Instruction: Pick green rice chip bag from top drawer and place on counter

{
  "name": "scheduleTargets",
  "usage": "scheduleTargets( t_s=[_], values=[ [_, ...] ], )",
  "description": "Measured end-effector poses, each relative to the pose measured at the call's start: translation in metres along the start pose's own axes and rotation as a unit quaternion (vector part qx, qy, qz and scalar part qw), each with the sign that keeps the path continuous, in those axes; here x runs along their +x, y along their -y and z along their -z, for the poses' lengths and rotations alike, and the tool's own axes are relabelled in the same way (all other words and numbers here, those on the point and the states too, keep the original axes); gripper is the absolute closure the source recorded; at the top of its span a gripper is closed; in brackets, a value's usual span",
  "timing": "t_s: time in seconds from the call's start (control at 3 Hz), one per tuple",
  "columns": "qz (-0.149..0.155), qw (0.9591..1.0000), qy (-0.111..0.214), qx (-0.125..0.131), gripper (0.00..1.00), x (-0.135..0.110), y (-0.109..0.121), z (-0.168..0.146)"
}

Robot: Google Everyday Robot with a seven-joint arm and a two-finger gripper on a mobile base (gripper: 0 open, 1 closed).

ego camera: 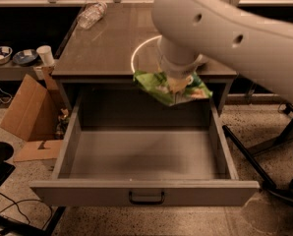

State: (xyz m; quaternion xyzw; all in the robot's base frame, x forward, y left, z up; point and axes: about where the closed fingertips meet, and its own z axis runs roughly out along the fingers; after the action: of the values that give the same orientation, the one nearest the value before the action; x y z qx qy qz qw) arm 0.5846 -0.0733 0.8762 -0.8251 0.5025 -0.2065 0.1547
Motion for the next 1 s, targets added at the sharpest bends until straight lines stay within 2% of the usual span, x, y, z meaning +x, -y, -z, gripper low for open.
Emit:
scheduleTargets(
  t_s=[0.33, 0.67, 1.0],
  values=[
    [0.041, 0.9983, -0.038, 0.016, 1.0, 0.022, 0.056, 0.036],
    [0.076, 0.9941, -0.072, 0.029, 1.0, 0.03, 0.105, 0.068],
    [0.098, 0.9894, -0.081, 0.07, 1.0, 0.041, 0.179, 0.103]
  ],
)
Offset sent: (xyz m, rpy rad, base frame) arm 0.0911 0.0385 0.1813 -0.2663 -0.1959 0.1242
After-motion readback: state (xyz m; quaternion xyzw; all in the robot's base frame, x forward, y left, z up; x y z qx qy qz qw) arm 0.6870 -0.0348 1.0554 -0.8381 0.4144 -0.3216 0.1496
